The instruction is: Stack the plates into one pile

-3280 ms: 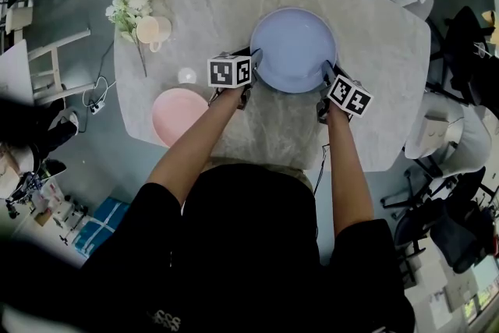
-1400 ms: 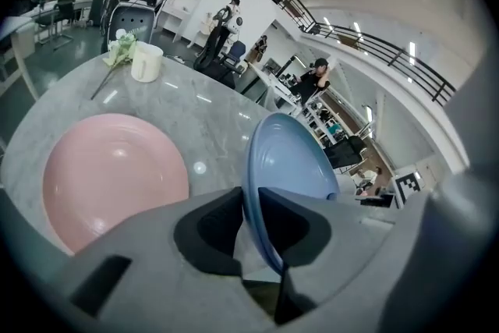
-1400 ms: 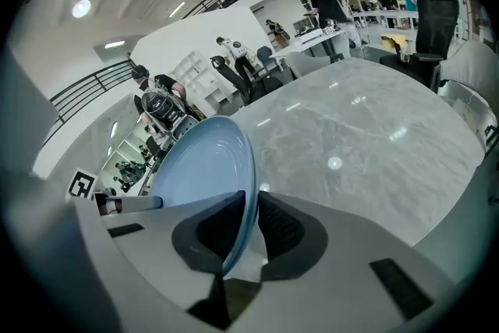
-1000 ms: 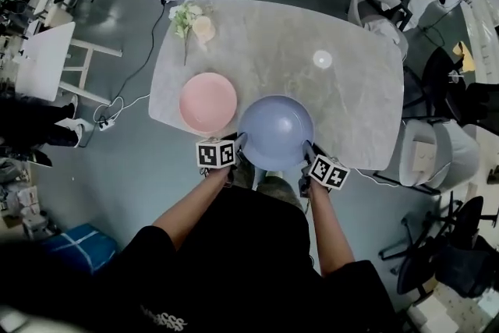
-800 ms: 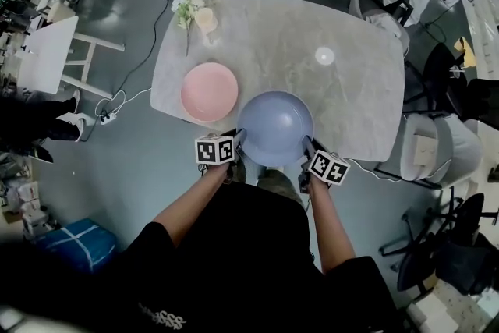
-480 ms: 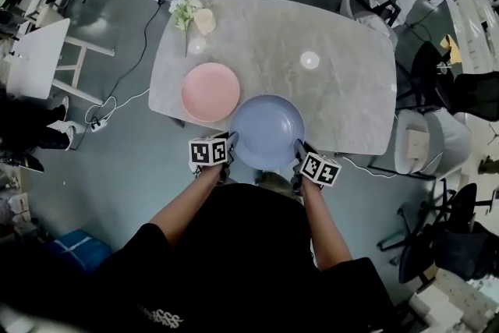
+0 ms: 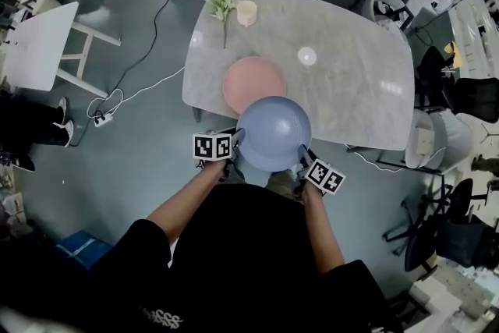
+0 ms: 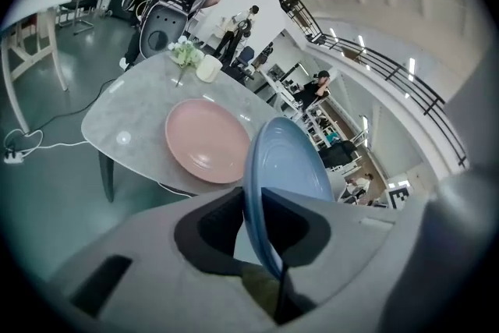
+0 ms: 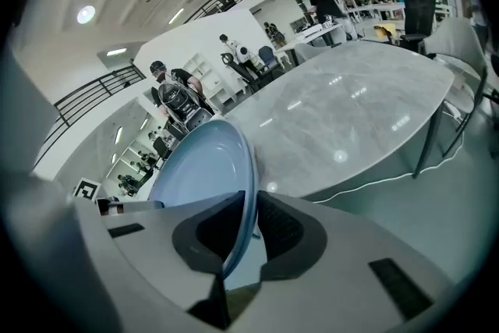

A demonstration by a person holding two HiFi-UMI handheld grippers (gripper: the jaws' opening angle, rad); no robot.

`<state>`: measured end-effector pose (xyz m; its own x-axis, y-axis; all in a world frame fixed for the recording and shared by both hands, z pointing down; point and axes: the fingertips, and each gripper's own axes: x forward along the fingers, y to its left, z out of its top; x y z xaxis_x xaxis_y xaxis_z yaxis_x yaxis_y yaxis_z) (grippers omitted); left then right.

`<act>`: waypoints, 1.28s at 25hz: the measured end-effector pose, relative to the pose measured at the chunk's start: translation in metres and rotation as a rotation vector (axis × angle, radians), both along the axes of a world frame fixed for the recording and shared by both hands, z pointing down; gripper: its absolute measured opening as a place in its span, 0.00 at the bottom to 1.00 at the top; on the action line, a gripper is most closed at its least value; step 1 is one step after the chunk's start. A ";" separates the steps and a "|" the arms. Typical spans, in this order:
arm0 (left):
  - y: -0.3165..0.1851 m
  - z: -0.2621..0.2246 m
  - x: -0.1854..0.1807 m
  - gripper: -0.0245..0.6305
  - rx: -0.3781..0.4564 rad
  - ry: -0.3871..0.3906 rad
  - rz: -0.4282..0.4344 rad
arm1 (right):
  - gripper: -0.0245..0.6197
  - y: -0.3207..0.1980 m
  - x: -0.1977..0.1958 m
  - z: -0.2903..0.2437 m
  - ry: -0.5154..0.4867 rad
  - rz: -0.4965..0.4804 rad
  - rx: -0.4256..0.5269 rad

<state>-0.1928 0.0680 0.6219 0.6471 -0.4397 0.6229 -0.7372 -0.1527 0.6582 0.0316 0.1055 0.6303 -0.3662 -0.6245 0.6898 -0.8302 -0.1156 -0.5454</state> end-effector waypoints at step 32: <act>-0.095 0.032 -0.103 0.15 0.026 -0.083 0.037 | 0.12 -0.104 -0.104 0.025 0.099 -0.003 -0.026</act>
